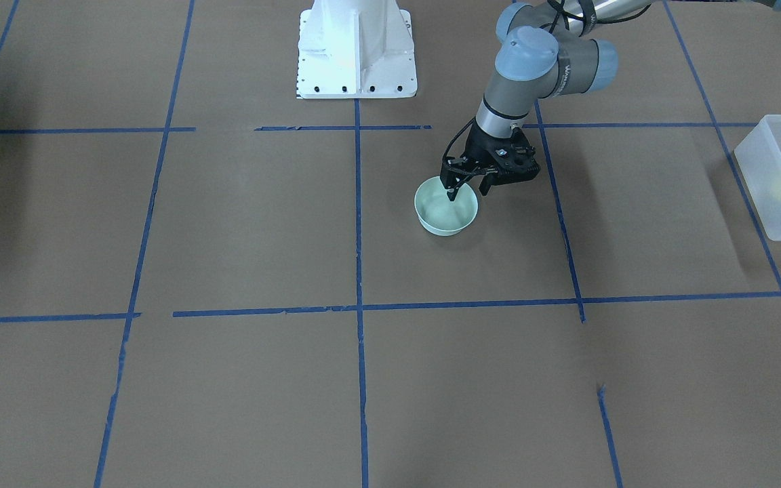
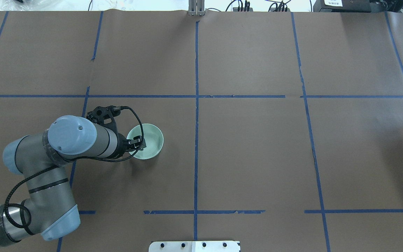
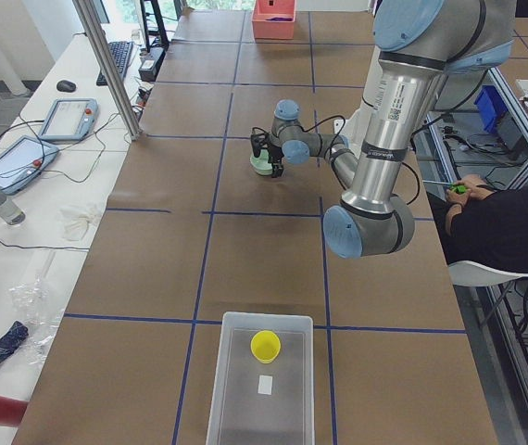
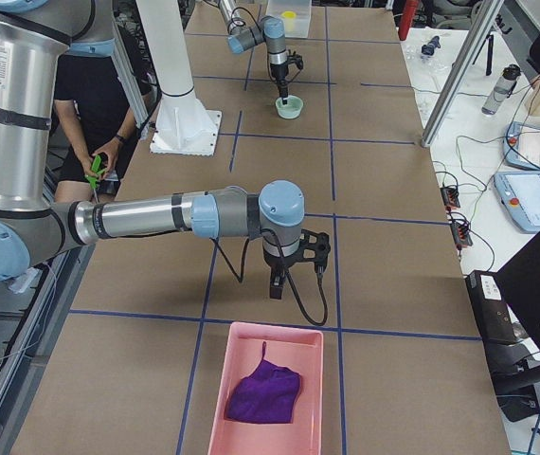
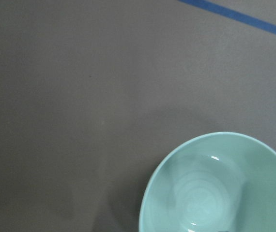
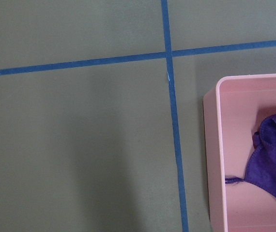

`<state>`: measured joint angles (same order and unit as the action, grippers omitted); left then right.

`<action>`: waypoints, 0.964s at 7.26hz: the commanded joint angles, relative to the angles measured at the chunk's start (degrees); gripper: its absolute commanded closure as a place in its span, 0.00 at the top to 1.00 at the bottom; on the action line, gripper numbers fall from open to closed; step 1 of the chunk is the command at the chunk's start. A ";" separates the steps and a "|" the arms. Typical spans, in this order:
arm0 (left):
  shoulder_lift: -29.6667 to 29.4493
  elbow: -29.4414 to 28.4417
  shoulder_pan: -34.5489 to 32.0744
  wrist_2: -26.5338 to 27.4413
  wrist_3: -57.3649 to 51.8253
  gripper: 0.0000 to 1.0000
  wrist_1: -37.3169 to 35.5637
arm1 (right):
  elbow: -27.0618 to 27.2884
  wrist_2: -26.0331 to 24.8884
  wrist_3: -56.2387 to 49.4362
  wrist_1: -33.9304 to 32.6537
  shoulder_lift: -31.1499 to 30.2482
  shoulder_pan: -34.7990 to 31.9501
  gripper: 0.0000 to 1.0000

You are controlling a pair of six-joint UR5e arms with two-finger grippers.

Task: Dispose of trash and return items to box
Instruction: 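Reach the left gripper to the rim of the green bowl and grasp it, then lift the green bowl with the left gripper and carry it toward the clear bin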

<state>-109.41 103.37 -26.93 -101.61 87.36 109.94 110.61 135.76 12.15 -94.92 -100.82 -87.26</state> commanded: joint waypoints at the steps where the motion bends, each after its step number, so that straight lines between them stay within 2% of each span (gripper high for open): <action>1: -0.19 -0.36 0.03 -0.16 -0.17 0.00 0.01 | 1.01 -0.06 2.17 0.26 0.01 0.60 1.00; 3: -0.19 -0.37 -0.14 -0.51 -0.09 0.00 0.01 | 0.83 -0.49 2.09 0.26 0.10 0.69 1.00; 4: 0.42 4.86 -0.75 -1.65 -0.08 0.00 -0.86 | 0.83 -0.49 2.17 0.43 0.10 0.69 1.00; 5: 0.52 8.83 -3.89 -6.18 -0.08 0.00 -4.18 | 0.66 -0.41 2.78 0.44 0.10 0.78 1.00; 7: 0.07 11.93 -11.98 -9.29 -1.40 0.00 -7.72 | 0.22 -0.49 2.17 0.44 0.54 0.69 1.00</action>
<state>-109.34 113.12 -34.76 -108.69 86.68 103.91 111.19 135.29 14.42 -94.49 -100.51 -86.52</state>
